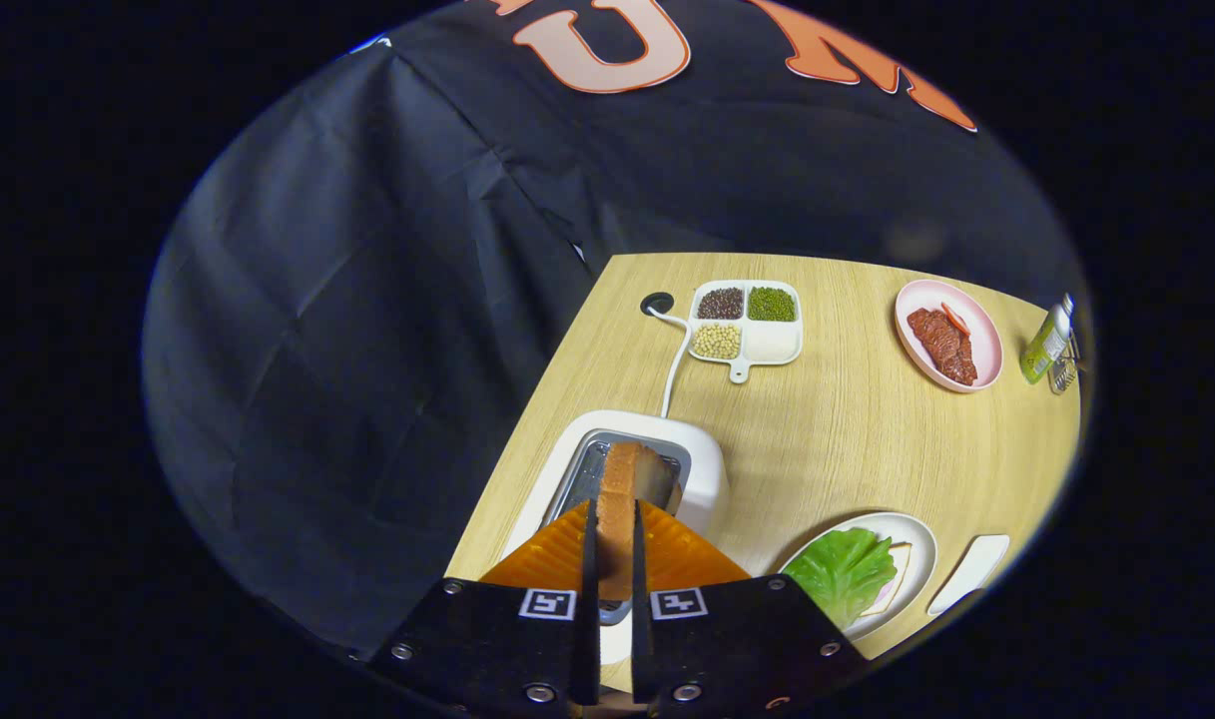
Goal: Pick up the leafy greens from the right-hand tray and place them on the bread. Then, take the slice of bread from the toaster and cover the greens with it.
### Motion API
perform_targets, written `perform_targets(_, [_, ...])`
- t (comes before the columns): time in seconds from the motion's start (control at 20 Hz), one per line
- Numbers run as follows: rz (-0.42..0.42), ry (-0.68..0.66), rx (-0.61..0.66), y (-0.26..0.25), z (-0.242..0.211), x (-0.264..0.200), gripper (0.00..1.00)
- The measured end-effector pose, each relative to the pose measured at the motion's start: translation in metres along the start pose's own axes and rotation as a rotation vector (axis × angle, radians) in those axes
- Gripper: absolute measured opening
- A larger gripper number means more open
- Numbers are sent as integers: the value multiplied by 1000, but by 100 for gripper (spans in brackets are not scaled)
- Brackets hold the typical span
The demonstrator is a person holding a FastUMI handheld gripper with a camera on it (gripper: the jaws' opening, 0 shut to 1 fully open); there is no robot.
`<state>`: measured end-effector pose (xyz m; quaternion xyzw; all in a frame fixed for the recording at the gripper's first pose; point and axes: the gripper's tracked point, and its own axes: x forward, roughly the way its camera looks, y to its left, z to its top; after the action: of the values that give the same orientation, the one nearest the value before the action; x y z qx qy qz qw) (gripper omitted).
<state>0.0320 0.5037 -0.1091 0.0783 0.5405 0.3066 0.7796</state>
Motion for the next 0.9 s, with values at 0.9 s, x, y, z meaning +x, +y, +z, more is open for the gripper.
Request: perform_targets(0.9, [114,-116,66,-64,-38,-80,13])
